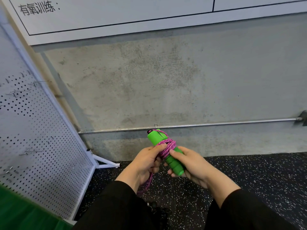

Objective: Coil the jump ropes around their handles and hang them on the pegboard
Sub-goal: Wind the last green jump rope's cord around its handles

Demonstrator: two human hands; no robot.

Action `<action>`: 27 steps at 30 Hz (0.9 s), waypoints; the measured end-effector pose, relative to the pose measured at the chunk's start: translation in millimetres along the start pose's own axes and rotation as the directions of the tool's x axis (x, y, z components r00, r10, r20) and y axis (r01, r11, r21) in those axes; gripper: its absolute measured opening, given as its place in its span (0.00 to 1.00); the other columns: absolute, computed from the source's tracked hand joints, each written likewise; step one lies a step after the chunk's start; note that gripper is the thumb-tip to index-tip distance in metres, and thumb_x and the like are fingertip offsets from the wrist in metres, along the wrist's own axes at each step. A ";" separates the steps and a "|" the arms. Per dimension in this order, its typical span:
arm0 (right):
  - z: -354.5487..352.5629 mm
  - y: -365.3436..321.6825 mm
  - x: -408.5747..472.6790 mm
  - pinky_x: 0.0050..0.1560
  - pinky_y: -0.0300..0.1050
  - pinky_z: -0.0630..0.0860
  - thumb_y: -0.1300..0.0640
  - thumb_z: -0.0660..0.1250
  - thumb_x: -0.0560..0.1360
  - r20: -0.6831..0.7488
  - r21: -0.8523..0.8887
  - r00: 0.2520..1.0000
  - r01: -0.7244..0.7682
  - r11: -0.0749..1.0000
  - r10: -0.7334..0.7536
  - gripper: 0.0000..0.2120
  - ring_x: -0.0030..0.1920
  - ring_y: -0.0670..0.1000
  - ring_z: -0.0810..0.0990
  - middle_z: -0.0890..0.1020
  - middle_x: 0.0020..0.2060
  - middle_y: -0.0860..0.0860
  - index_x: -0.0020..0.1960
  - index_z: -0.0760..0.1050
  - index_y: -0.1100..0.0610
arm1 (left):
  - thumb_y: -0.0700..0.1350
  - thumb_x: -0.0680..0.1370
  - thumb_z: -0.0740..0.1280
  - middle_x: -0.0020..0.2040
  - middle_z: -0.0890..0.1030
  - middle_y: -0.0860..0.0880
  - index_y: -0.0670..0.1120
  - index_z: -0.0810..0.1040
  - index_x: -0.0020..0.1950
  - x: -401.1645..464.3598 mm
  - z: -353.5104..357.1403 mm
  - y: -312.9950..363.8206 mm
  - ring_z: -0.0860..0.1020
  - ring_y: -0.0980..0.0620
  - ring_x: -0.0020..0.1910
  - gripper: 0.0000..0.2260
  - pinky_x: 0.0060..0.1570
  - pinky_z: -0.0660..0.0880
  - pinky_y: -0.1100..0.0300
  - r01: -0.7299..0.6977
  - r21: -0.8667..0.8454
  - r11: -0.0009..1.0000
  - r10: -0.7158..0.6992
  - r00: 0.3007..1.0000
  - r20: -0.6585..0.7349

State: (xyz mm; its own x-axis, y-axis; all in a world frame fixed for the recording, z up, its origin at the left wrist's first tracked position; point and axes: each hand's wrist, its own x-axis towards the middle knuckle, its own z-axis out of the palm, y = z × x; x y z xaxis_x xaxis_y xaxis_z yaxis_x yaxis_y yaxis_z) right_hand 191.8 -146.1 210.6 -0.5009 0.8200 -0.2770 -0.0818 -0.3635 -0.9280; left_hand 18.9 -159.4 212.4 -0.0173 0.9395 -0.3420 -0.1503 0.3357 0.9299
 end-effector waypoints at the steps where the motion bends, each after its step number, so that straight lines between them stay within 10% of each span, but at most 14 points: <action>1: -0.5 0.8 -0.8 0.38 0.47 0.82 0.53 0.69 0.80 0.013 -0.015 1.000 0.004 1.000 -0.004 0.15 0.38 0.56 0.82 0.84 0.44 0.60 0.62 0.75 0.60 | 0.52 0.79 0.71 0.30 0.66 0.51 0.48 0.74 0.44 -0.2 0.1 0.1 0.59 0.58 0.24 0.11 0.20 0.55 0.67 0.008 -0.001 1.000 -0.008 1.000 -0.005; 9: 0.9 8.4 3.5 0.45 0.36 0.71 0.50 0.72 0.77 -0.170 -0.746 0.895 0.157 0.647 -0.413 0.28 0.48 0.43 0.80 0.81 0.51 0.40 0.72 0.64 0.40 | 0.57 0.77 0.72 0.30 0.70 0.53 0.46 0.75 0.52 0.0 1.0 -2.7 0.60 0.59 0.22 0.16 0.19 0.55 0.66 0.085 0.032 0.996 -0.086 0.996 0.010; 12: 0.1 9.1 4.2 0.45 0.35 0.74 0.44 0.68 0.79 -0.108 -0.698 0.930 0.180 0.693 -0.351 0.22 0.44 0.40 0.80 0.81 0.49 0.40 0.67 0.61 0.37 | 0.56 0.77 0.72 0.30 0.68 0.53 0.47 0.74 0.47 0.9 -0.2 -3.3 0.58 0.59 0.23 0.14 0.20 0.53 0.66 0.081 0.033 0.996 -0.081 0.997 0.007; 15: -3.5 7.5 8.0 0.52 0.55 0.80 0.39 0.61 0.81 -0.160 -0.479 0.941 0.191 0.857 -0.299 0.13 0.43 0.52 0.84 0.85 0.47 0.52 0.60 0.64 0.43 | 0.54 0.78 0.72 0.31 0.67 0.53 0.47 0.74 0.47 -1.1 0.4 -3.3 0.57 0.59 0.23 0.12 0.21 0.51 0.67 0.069 0.055 0.996 -0.071 0.997 0.042; 20: -0.5 3.3 9.1 0.32 0.49 0.80 0.49 0.66 0.81 -0.233 -0.207 0.946 0.176 0.962 -0.223 0.14 0.34 0.59 0.84 0.85 0.44 0.62 0.58 0.64 0.55 | 0.54 0.79 0.71 0.31 0.68 0.53 0.47 0.76 0.46 -3.1 1.4 -3.5 0.58 0.59 0.24 0.12 0.21 0.53 0.67 0.061 0.081 0.995 -0.069 0.993 0.098; 27: -13.0 13.6 18.1 0.51 0.41 0.76 0.49 0.67 0.80 -0.301 -0.556 0.863 0.187 0.810 -0.406 0.21 0.52 0.47 0.80 0.79 0.56 0.47 0.70 0.64 0.40 | 0.39 0.82 0.67 0.29 0.67 0.52 0.41 0.81 0.53 0.1 0.7 -10.2 0.60 0.56 0.25 0.04 0.24 0.60 0.64 0.088 0.208 0.974 -0.106 0.991 0.076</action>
State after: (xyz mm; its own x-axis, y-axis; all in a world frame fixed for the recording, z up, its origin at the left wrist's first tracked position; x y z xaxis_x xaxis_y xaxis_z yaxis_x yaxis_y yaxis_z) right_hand 192.8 -130.4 189.8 -0.1398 0.9882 0.0628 0.3186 0.1050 -0.9421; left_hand 21.1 -162.7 202.9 0.0739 0.9012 -0.4270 0.0574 0.4236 0.9040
